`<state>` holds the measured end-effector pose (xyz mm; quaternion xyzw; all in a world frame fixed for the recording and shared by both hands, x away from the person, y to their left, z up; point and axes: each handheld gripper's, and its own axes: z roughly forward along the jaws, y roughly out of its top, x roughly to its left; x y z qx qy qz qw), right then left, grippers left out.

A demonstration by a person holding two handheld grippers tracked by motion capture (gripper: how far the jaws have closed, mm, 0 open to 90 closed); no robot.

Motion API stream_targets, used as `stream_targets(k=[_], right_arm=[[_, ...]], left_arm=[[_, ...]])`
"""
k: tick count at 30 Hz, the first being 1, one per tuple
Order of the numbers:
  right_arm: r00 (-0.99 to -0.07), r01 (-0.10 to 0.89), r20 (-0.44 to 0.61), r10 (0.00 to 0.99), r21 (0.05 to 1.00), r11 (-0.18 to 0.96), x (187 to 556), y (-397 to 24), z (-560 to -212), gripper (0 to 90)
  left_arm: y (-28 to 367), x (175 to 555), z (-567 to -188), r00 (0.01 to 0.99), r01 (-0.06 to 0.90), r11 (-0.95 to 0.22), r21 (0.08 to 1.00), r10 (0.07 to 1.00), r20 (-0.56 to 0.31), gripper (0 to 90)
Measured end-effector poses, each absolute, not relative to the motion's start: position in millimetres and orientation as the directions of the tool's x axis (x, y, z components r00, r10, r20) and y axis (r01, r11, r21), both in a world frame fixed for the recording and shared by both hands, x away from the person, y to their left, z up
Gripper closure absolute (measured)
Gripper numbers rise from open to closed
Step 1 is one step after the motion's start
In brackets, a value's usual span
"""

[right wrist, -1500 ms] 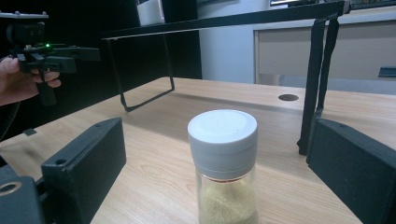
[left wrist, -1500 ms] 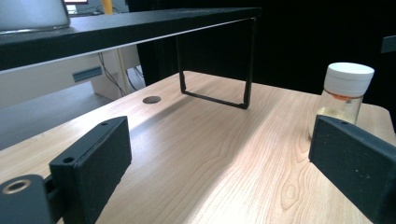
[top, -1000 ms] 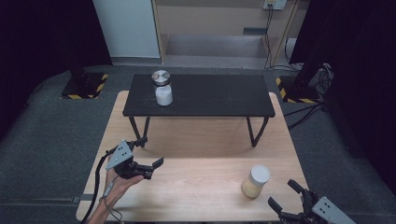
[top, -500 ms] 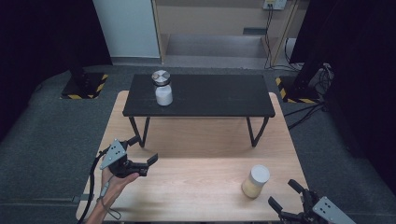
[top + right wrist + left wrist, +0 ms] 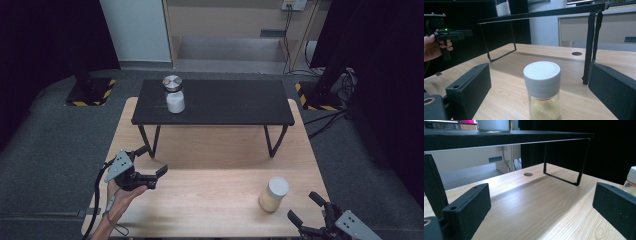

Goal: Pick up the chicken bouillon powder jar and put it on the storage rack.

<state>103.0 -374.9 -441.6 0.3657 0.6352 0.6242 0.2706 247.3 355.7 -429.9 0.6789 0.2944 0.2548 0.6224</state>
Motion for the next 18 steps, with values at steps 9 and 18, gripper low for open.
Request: stream_targets(k=[9,18], right_arm=[[-0.590,0.116,0.106,0.800,0.992,-0.046,103,-376,-431,1.7],[-0.589,0.115,0.090,0.803,0.993,-0.028,101,-380,-415,1.4]], left_arm=[[357,248,-432,0.696,0.084,-0.044,0.995,0.717,-0.027,0.2],[360,249,-434,0.703,0.096,-0.024,0.995,0.709,-0.050,0.0]])
